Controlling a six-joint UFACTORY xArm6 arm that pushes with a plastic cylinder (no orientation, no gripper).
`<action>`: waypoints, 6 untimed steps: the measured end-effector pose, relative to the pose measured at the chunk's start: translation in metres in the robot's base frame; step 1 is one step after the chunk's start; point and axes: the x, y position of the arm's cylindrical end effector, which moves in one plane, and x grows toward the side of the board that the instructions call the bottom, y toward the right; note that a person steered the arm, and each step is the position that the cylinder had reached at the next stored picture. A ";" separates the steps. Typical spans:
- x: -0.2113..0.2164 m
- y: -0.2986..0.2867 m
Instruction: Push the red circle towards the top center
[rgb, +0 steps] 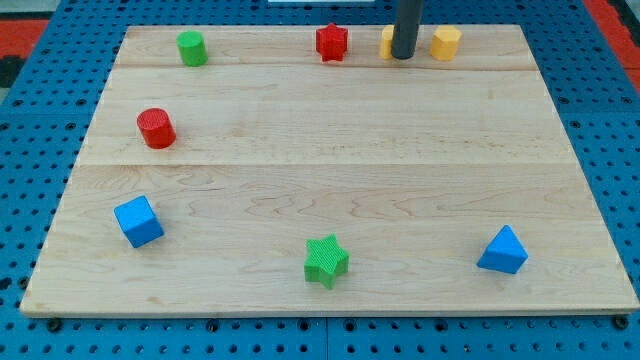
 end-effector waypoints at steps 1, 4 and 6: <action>0.056 0.016; 0.211 -0.155; 0.211 -0.290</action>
